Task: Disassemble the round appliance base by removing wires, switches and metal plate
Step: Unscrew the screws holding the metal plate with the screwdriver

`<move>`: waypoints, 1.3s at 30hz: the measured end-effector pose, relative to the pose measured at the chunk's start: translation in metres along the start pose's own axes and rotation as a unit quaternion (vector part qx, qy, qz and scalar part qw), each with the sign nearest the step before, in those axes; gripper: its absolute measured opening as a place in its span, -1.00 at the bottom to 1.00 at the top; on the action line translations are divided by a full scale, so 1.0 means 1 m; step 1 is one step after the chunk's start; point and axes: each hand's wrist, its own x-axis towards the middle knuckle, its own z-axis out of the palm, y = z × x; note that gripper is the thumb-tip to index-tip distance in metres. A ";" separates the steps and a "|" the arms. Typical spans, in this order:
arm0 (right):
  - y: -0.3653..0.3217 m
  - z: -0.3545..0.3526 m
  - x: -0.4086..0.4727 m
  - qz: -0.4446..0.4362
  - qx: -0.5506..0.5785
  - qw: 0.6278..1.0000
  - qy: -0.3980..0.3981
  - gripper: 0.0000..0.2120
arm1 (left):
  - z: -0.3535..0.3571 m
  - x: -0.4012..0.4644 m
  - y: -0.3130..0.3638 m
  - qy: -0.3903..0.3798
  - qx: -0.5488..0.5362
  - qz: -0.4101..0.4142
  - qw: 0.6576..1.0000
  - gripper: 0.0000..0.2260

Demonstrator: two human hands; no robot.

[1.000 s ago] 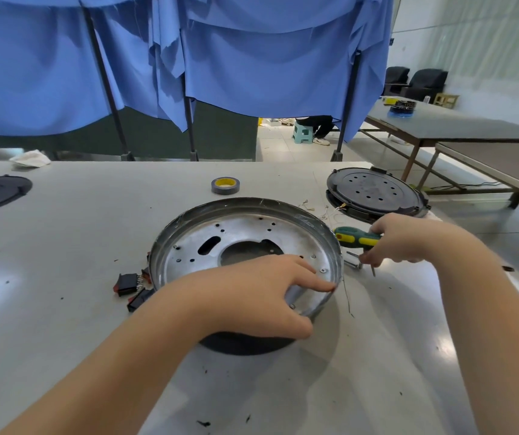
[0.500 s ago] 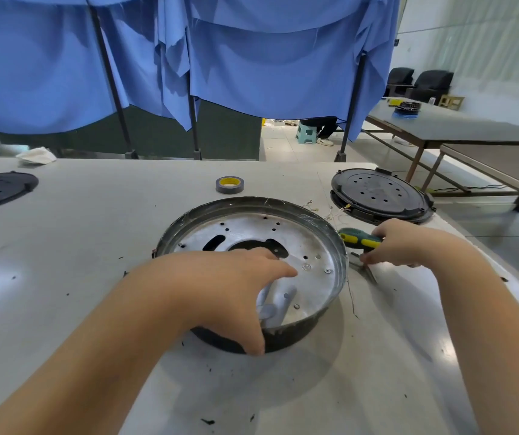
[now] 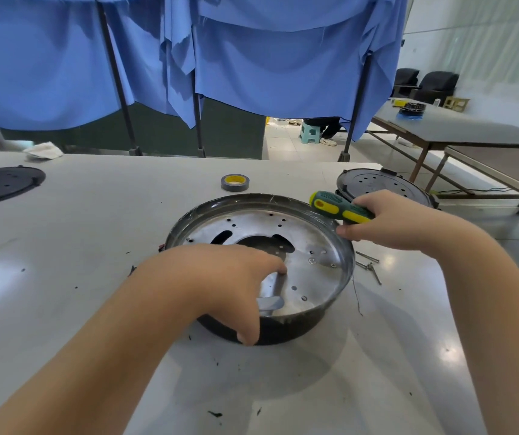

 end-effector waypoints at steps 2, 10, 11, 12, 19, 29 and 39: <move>-0.002 -0.002 -0.001 -0.010 0.001 1.000 0.008 -0.74 | -0.001 0.000 -0.002 0.009 -0.019 0.008 1.000 -0.23; -0.010 -0.005 -0.008 -0.050 0.001 0.999 0.012 -0.82 | -0.011 -0.002 -0.014 0.047 -0.083 0.049 0.994 -0.36; -0.011 -0.005 -0.008 -0.055 -0.001 0.998 0.012 -0.82 | -0.012 -0.003 -0.015 0.051 -0.092 0.052 0.993 -0.38; -0.013 -0.005 -0.009 -0.059 -0.005 0.998 0.013 -0.82 | -0.013 -0.004 -0.018 0.054 -0.100 0.057 0.992 -0.39; -0.024 -0.007 -0.017 -0.082 -0.008 0.997 0.008 -0.79 | -0.016 0.001 -0.027 0.063 -0.137 0.070 0.986 -0.44; -0.051 0.000 -0.038 -0.132 0.030 0.986 -0.101 -0.73 | 0.000 0.022 -0.027 0.079 -0.133 0.062 0.986 -0.42; -0.082 0.027 -0.054 -0.201 -0.054 0.965 -0.159 -0.88 | -0.007 0.022 -0.052 0.068 -0.094 0.084 0.990 -0.34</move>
